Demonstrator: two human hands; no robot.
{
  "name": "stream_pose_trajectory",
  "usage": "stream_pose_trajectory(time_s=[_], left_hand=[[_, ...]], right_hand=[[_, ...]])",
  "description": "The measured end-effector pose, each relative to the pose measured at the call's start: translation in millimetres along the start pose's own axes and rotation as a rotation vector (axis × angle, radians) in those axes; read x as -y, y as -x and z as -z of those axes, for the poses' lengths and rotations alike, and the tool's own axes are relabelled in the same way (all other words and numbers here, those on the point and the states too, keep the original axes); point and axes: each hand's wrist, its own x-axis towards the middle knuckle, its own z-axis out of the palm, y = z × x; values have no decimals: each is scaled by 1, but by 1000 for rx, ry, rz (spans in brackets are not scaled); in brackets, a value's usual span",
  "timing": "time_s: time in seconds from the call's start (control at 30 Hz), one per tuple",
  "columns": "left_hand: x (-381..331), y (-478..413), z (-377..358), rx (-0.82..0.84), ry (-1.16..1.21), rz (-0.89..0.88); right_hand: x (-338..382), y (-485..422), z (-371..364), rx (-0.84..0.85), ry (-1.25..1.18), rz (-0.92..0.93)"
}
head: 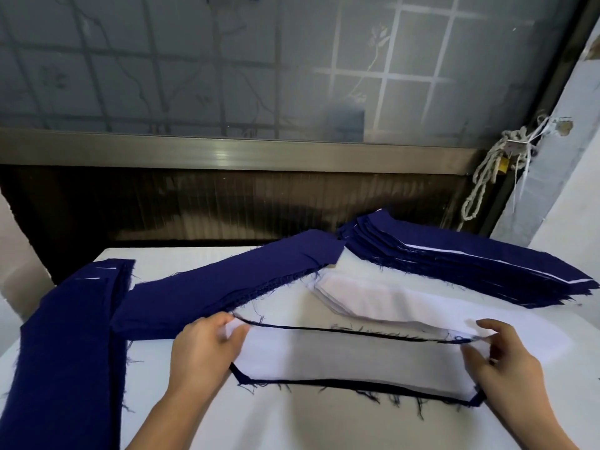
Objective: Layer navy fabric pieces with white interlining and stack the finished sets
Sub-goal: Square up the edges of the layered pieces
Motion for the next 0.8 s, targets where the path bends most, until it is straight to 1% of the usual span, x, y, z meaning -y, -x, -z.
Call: stream_pose_trajectory(time_s=[0.03,0.1,0.17,0.3,0.4,0.5,0.63,0.8], left_hand=[[0,1,-1,-7,-68,-39],[2,1,0,-2,-55,-69],[4,0,1,1,-32,-60],[6,0,-4,4,-94,-88],[4,2,-5,-14,-114,-76],[2,1,-5,-29,-119,-57],[1,3,-5,-36,-132,-53],[0,4,-7,-68,-255,-83]], right_hand=[[0,-1,-1,-8,27,7],[0,-1,-2,-21,30,17],[-2,2,-4,-33,15,36],[-6,3,-6,-42,42,130],[-8,1,-6,-61,65,142],[-13,0,-6,-73,140,166],[-16,-1,-7,-36,254,185],[-14,-1,-10,-35,376,212]])
